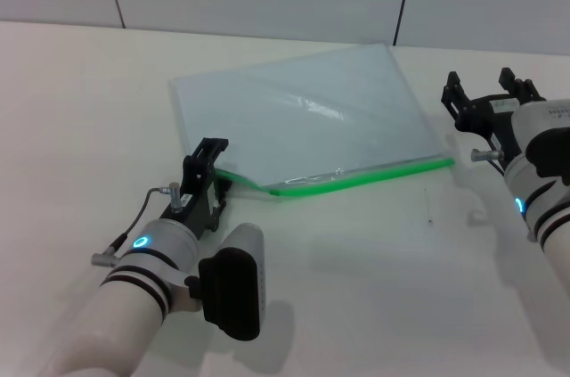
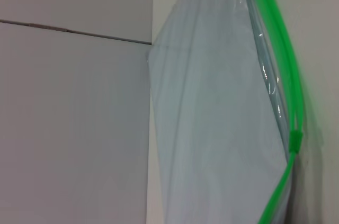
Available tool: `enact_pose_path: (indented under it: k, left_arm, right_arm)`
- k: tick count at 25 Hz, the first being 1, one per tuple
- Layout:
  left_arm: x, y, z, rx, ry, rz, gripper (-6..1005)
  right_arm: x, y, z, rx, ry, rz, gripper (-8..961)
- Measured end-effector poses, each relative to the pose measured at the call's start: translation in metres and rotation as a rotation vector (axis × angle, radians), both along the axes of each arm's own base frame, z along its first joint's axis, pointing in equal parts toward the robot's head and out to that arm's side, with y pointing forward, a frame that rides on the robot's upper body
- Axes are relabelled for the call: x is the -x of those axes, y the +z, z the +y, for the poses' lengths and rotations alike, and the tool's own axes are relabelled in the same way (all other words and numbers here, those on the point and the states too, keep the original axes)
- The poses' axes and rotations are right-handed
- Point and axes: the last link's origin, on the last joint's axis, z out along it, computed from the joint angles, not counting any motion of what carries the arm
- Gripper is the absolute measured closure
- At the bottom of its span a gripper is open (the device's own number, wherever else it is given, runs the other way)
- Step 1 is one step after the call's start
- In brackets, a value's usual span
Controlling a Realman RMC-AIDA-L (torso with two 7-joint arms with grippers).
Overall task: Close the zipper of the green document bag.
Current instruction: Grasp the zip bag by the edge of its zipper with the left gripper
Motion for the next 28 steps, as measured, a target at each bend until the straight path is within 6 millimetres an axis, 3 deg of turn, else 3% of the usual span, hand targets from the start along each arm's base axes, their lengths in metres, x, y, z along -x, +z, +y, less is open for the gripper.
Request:
enact_pose_path:
  k: [10, 21, 28]
  left_arm:
    - [0.001, 0.0, -0.001, 0.001, 0.005, -0.002, 322]
    - [-0.001, 0.002, -0.001, -0.029, 0.023, -0.058, 503]
    - [-0.004, 0.006, 0.001, -0.056, 0.025, -0.108, 741]
  right_arm:
    - [-0.001, 0.0, -0.001, 0.0, -0.003, 0.001, 201]
    - [-0.006, 0.0, -0.005, 0.001, -0.017, 0.001, 201]
    - [-0.012, 0.0, -0.008, 0.0, -0.031, -0.001, 202]
